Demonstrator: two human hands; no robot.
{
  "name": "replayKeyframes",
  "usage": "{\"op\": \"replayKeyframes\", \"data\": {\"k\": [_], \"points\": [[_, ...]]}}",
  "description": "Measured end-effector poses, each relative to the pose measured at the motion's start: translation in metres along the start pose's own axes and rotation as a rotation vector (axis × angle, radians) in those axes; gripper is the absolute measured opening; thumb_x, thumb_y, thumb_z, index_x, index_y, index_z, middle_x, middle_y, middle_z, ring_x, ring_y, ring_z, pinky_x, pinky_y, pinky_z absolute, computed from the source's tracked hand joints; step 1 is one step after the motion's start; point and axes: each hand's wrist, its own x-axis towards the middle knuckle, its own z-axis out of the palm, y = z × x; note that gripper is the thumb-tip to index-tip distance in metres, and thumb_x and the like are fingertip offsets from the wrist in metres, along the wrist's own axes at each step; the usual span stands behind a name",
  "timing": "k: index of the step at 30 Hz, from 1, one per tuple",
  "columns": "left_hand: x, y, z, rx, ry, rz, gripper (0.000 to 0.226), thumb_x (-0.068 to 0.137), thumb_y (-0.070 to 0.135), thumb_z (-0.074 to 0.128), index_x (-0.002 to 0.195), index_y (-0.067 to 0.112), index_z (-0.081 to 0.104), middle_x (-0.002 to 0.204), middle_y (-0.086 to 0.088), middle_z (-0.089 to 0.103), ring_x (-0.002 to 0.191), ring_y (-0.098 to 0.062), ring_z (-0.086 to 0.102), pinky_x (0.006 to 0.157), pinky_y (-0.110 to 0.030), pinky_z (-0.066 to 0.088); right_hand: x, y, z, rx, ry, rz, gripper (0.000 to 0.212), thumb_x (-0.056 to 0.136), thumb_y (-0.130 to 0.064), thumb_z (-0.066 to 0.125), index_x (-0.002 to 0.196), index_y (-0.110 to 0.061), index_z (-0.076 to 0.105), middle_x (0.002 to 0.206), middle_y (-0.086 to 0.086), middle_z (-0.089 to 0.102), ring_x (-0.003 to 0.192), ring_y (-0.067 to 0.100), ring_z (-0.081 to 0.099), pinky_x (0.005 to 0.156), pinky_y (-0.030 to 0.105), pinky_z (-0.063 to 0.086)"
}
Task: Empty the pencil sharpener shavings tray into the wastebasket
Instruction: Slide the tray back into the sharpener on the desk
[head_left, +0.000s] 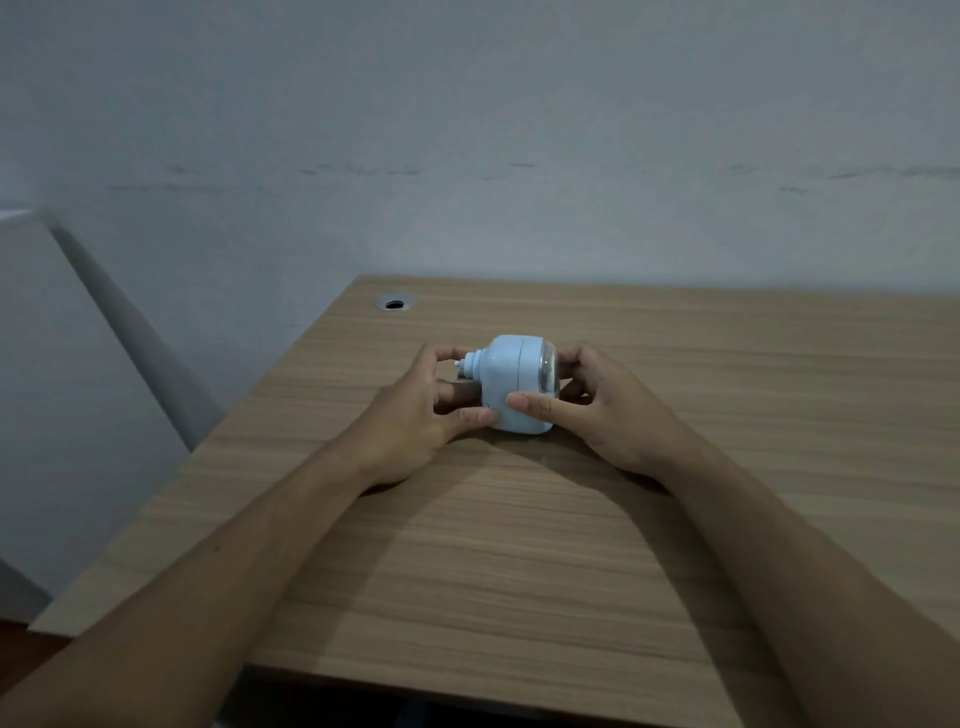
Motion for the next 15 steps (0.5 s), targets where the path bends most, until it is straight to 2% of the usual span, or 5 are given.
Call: {"op": "replayKeyframes", "data": {"k": [4,7,10,13,15], "points": [[0.002,-0.003,0.001,0.016,0.090,0.000,0.054,0.099,0.034,0.083,0.139,0.045,0.049,0.120,0.016,0.087,0.119,-0.003,0.079,0.122,-0.048,0.050,-0.004,0.000,-0.001,0.037,-0.023,0.016,0.063,0.074,-0.062,0.093,0.122,-0.033,0.064,0.122,-0.012,0.078,0.100,0.019,0.076,0.091,0.041,0.063],[0.000,-0.001,0.004,0.017,0.210,0.021,0.031,0.104,0.016,0.077,0.125,0.034,0.062,0.103,0.014,0.090,0.099,0.004,0.082,0.104,-0.030,0.057,-0.007,0.000,-0.003,0.075,-0.050,0.008,0.063,0.076,-0.051,0.097,0.123,-0.029,0.062,0.123,-0.008,0.078,0.089,0.016,0.077,0.089,0.047,0.064],[-0.003,0.000,0.007,0.062,0.304,0.039,0.019,0.103,0.005,0.075,0.118,0.017,0.071,0.095,0.013,0.089,0.090,0.009,0.080,0.084,-0.009,0.053,-0.010,0.002,-0.006,0.058,-0.080,-0.006,0.064,0.080,-0.040,0.098,0.130,-0.028,0.061,0.122,-0.003,0.076,0.089,0.019,0.078,0.083,0.038,0.063],[-0.009,-0.002,0.009,0.056,0.260,0.069,0.024,0.103,0.001,0.073,0.122,0.014,0.075,0.109,0.006,0.087,0.103,-0.003,0.082,0.096,-0.017,0.060,-0.009,0.005,-0.006,0.034,-0.089,-0.022,0.072,0.080,-0.041,0.098,0.140,-0.031,0.060,0.120,-0.001,0.075,0.093,0.024,0.077,0.079,0.028,0.058],[-0.013,-0.001,0.010,0.070,0.187,0.099,0.039,0.102,-0.002,0.066,0.132,0.023,0.072,0.127,0.009,0.083,0.118,-0.002,0.079,0.108,-0.025,0.059,-0.009,0.006,-0.004,-0.004,-0.066,-0.051,0.076,0.081,-0.043,0.096,0.146,-0.036,0.058,0.126,-0.007,0.072,0.084,0.008,0.075,0.077,0.020,0.055]]}}
